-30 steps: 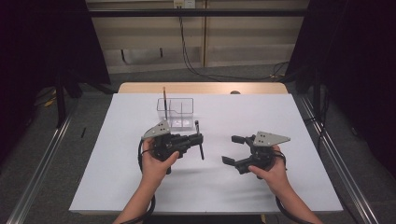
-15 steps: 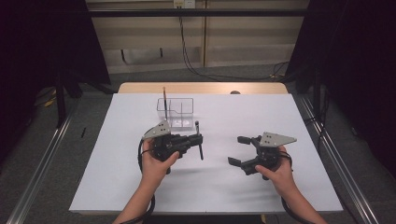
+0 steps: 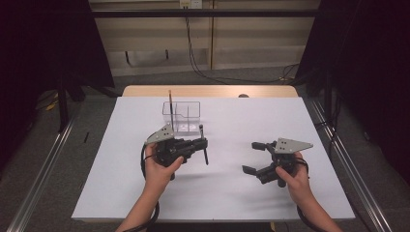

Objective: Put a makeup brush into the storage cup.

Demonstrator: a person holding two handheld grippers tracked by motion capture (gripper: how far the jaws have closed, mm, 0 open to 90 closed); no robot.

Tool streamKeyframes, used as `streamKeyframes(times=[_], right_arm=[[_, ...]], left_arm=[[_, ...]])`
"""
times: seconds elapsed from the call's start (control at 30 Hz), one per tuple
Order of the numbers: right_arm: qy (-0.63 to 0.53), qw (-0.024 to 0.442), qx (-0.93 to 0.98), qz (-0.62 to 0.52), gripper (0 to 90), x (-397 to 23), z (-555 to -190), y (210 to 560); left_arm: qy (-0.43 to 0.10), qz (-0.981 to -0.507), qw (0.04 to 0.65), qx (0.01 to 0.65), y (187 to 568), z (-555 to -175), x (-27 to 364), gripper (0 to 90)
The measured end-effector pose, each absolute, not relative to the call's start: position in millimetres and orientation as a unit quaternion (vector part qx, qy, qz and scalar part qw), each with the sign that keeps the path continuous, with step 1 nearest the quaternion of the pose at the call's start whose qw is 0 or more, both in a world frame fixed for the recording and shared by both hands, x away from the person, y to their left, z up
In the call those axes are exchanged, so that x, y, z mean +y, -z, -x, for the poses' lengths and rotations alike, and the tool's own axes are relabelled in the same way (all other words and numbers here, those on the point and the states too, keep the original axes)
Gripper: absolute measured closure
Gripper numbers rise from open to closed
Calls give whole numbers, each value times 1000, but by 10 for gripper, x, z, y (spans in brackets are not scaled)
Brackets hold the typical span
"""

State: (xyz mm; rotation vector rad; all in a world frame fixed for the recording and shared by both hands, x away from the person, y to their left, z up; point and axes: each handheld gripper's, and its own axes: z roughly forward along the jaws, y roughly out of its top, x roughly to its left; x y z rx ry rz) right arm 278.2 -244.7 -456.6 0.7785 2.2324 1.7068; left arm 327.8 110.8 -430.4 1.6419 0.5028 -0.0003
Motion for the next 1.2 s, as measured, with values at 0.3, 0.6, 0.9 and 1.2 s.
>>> streamKeyframes(times=[0.3, 0.6, 0.9, 1.2], right_arm=[[-576, 118, 764, -266, 33, -2556, -2754, 4557], [-575, 125, 762, -270, 32, -2660, -2726, 4557], [-570, 127, 763, -277, 32, -2754, -2677, 4576], [-570, 129, 761, -280, 32, -2808, -2647, 4590]], left_arm=[[0, -724, 653, 222, 4303, -3279, 1122, 837], [-5, -727, 650, 221, 4292, -3274, 1124, 837], [-7, -727, 650, 221, 4290, -3274, 1133, 837], [-8, -728, 649, 221, 4283, -3271, 1136, 838]])
